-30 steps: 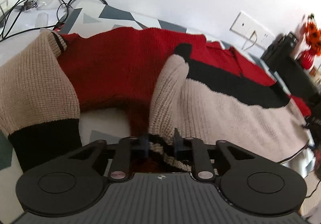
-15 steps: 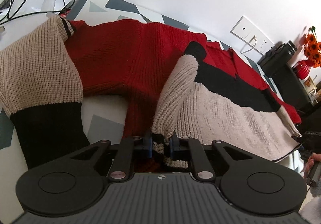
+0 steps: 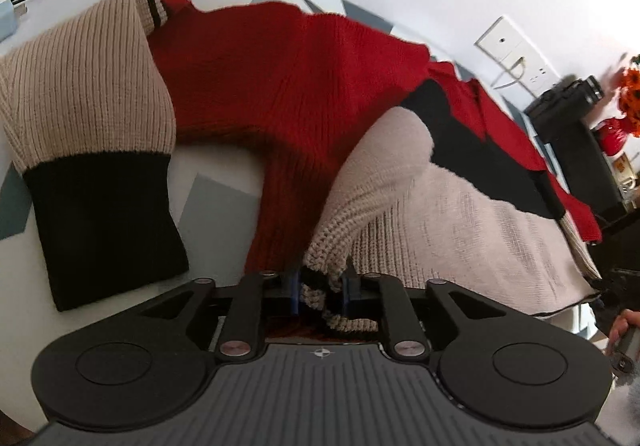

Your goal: Fold clothes

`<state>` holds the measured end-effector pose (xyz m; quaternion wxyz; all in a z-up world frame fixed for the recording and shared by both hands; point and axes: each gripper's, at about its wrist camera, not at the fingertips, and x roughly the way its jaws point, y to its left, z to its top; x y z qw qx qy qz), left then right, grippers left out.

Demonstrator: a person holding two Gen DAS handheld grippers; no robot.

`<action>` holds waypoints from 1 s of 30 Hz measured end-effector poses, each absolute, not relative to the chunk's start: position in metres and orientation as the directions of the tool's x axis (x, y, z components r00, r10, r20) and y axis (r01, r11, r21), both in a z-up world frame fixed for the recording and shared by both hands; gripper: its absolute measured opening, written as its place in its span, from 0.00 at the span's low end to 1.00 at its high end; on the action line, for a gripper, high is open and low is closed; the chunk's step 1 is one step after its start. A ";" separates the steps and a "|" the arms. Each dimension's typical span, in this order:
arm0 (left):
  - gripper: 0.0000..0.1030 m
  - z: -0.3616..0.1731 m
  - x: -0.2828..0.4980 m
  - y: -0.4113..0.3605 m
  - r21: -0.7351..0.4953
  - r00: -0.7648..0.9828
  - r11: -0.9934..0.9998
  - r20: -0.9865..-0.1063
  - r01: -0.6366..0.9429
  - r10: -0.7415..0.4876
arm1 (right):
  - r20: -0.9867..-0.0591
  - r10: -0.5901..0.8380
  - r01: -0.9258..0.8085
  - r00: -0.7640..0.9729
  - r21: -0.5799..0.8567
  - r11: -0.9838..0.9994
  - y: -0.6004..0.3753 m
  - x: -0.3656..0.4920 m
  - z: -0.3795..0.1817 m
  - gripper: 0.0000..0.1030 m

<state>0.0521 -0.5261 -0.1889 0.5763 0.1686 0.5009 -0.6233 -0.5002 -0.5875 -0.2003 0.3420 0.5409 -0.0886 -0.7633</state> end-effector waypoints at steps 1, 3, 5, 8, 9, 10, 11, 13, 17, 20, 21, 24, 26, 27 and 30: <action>0.36 -0.188 0.049 -0.528 -0.416 -0.270 0.158 -0.790 0.896 -0.550 | -0.766 -0.615 0.426 -0.185 0.502 -0.753 -0.587 -0.500 -0.199 0.29; 0.58 -0.180 0.041 -0.531 -0.380 -0.251 0.121 -0.787 0.917 -0.564 | -0.762 -0.617 0.428 -0.197 0.499 -0.754 -0.586 -0.500 -0.193 0.36; 0.67 -0.168 0.031 -0.534 -0.330 -0.226 0.072 -0.775 0.941 -0.590 | -0.744 -0.634 0.421 -0.209 0.517 -0.745 -0.583 -0.500 -0.184 0.40; 0.69 -0.147 0.016 -0.540 -0.265 -0.201 0.006 -0.746 0.964 -0.634 | -0.706 -0.669 0.412 -0.231 0.552 -0.725 -0.578 -0.505 -0.169 0.45; 0.71 -0.139 0.011 -0.542 -0.258 -0.206 -0.018 -0.725 0.966 -0.657 | -0.693 -0.682 0.414 -0.234 0.564 -0.715 -0.577 -0.508 -0.164 0.45; 0.75 -0.133 0.007 -0.543 -0.256 -0.212 -0.036 -0.708 0.966 -0.674 | -0.679 -0.695 0.416 -0.236 0.576 -0.704 -0.575 -0.511 -0.160 0.45; 0.77 -0.128 0.003 -0.545 -0.254 -0.219 -0.053 -0.690 0.966 -0.690 | -0.664 -0.706 0.412 -0.246 0.587 -0.696 -0.573 -0.514 -0.155 0.46; 0.85 -0.119 -0.010 -0.555 -0.258 -0.244 -0.090 -0.662 0.962 -0.709 | -0.647 -0.712 0.418 -0.272 0.586 -0.694 -0.572 -0.524 -0.150 0.46; 0.86 -0.121 -0.045 -0.584 -0.277 -0.304 -0.154 -0.661 0.949 -0.686 | -0.631 -0.696 0.422 -0.342 0.559 -0.714 -0.572 -0.553 -0.151 0.47; 0.86 -0.132 -0.082 -0.607 -0.314 -0.364 -0.197 -0.669 0.929 -0.648 | -0.615 -0.696 0.499 -0.371 0.500 -0.708 -0.585 -0.576 -0.161 0.49; 0.87 -0.137 -0.098 -0.617 -0.327 -0.380 -0.205 -0.678 0.923 -0.629 | -0.617 -0.695 0.532 -0.370 0.473 -0.702 -0.591 -0.583 -0.166 0.54; 0.87 -0.153 -0.141 -0.641 -0.331 -0.405 -0.234 -0.712 0.914 -0.574 | -0.665 -0.652 0.592 -0.365 0.375 -0.714 -0.611 -0.600 -0.183 0.55; 0.87 -0.160 -0.167 -0.652 -0.293 -0.388 -0.256 -0.737 0.921 -0.554 | -0.695 -0.629 0.623 -0.349 0.329 -0.710 -0.623 -0.609 -0.197 0.55; 0.87 -0.165 -0.178 -0.657 -0.271 -0.375 -0.263 -0.751 0.926 -0.544 | -0.702 -0.623 0.643 -0.344 0.307 -0.701 -0.629 -0.610 -0.202 0.55; 0.87 -0.177 -0.207 -0.671 -0.217 -0.335 -0.276 -0.790 0.936 -0.513 | -0.706 -0.624 0.717 -0.334 0.238 -0.655 -0.645 -0.608 -0.215 0.55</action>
